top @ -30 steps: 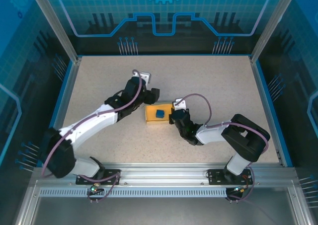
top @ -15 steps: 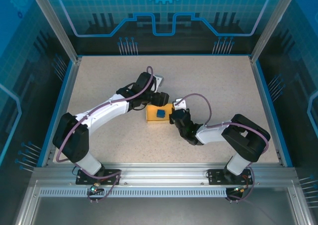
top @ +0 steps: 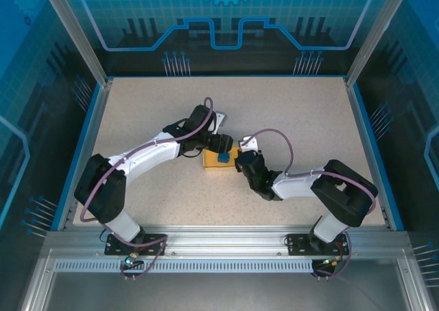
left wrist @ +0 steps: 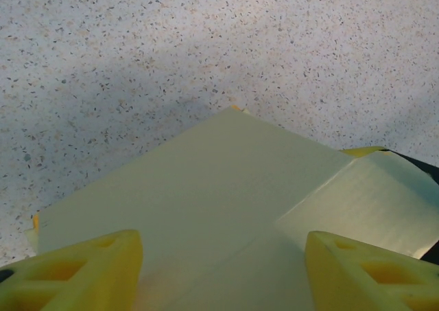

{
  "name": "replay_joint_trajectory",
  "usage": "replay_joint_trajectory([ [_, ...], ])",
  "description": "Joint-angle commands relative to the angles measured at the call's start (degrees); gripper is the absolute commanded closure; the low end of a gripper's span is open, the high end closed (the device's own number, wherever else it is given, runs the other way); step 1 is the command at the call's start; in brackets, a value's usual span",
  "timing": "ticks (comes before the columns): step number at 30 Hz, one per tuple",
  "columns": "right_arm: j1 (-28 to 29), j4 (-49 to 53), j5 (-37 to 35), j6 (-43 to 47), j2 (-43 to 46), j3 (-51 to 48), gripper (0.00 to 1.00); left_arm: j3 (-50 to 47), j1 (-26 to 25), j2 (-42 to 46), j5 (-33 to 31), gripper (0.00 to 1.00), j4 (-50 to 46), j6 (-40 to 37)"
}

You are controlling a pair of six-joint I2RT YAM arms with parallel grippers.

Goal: Fold the paper box

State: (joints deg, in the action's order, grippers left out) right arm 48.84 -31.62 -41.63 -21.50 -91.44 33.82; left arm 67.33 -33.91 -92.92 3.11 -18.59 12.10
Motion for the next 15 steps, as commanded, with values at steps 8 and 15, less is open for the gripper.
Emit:
replay_joint_trajectory([
  [8, 4.32, 7.66, -2.18, 0.01, 8.16, -3.49, 0.67, -1.68, -1.50, -1.32, 0.26, 0.35, 1.09, 1.57],
  [15, 6.33, 18.83, -1.38, 1.67, 23.46, -7.36, 0.62, -3.88, -3.10, -0.57, -1.84, 0.35, 3.32, 1.96],
])
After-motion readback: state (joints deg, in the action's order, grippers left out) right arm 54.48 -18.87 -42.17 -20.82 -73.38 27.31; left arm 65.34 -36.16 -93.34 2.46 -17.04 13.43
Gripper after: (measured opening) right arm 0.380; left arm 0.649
